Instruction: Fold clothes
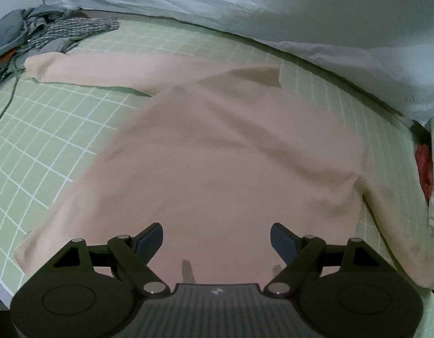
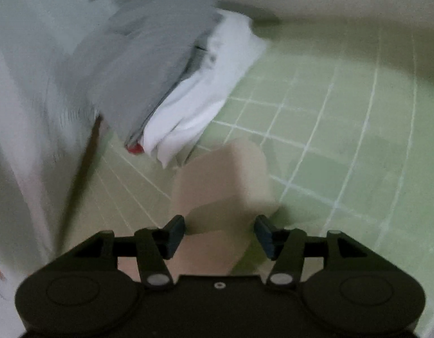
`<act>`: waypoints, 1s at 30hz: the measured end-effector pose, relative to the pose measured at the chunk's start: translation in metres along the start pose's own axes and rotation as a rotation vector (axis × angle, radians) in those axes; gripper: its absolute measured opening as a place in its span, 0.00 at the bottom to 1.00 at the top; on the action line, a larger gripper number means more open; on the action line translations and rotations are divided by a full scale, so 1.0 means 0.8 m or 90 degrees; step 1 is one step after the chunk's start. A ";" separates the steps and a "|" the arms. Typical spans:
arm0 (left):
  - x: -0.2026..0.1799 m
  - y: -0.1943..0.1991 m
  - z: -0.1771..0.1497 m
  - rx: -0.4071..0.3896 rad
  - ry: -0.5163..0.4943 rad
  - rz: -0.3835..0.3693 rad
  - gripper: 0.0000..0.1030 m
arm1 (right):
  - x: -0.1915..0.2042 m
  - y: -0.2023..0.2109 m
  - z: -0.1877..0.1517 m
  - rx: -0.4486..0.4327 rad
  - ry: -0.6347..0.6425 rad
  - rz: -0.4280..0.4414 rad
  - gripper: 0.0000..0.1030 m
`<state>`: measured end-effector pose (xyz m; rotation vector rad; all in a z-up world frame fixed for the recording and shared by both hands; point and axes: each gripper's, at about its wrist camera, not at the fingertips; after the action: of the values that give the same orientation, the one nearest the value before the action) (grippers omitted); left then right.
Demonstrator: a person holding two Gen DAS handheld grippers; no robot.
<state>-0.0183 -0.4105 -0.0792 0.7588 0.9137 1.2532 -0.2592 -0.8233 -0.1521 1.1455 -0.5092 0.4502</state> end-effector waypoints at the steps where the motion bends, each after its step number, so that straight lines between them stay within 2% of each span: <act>1: -0.002 -0.002 0.000 0.003 -0.003 0.000 0.81 | 0.002 -0.003 0.002 -0.004 0.000 -0.005 0.57; 4: -0.006 -0.003 -0.002 0.008 -0.016 0.000 0.81 | 0.022 -0.009 0.003 -0.039 0.064 -0.061 0.58; 8: -0.007 -0.004 -0.004 0.009 -0.018 0.003 0.81 | 0.031 -0.016 0.011 -0.088 0.120 -0.112 0.68; 11: -0.006 -0.005 -0.004 0.013 -0.012 0.008 0.81 | 0.025 -0.019 0.019 -0.077 0.097 -0.106 0.67; 13: -0.007 -0.007 -0.005 0.016 -0.010 0.009 0.81 | 0.025 -0.020 0.019 -0.067 0.108 -0.098 0.57; 15: -0.008 -0.007 -0.005 0.016 -0.012 0.009 0.81 | 0.030 -0.017 0.017 -0.062 0.130 -0.103 0.24; 17: -0.010 -0.005 -0.005 0.015 -0.018 0.008 0.81 | 0.035 -0.007 0.016 -0.066 0.141 -0.102 0.05; 19: -0.011 -0.004 -0.007 0.013 -0.024 0.007 0.81 | 0.043 0.009 0.014 -0.084 0.159 -0.105 0.05; 22: -0.011 -0.003 -0.009 0.012 -0.026 0.008 0.81 | 0.065 0.053 0.008 -0.163 0.221 -0.123 0.05; 24: -0.010 -0.003 -0.011 0.012 -0.024 0.007 0.81 | 0.071 0.070 0.003 -0.195 0.254 -0.152 0.05; 26: -0.007 -0.001 -0.014 0.012 -0.020 0.009 0.81 | 0.055 0.062 0.002 -0.166 0.236 -0.213 0.05; 29: -0.002 0.002 -0.018 0.013 -0.014 0.013 0.81 | 0.023 0.039 -0.004 -0.072 0.188 -0.290 0.06; 30: 0.000 0.003 -0.018 0.013 -0.008 0.014 0.81 | 0.018 0.035 -0.010 -0.046 0.186 -0.309 0.09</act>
<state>-0.0325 -0.4098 -0.0836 0.7933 0.9115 1.2595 -0.2629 -0.8049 -0.1257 1.0677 0.0131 0.1676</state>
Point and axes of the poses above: each gripper's, at about its wrist camera, not at the fingertips, and y roughly against the way its jaws point, x to its left, z to its top, and after that the axes turned 1 degree about -z, right-handed
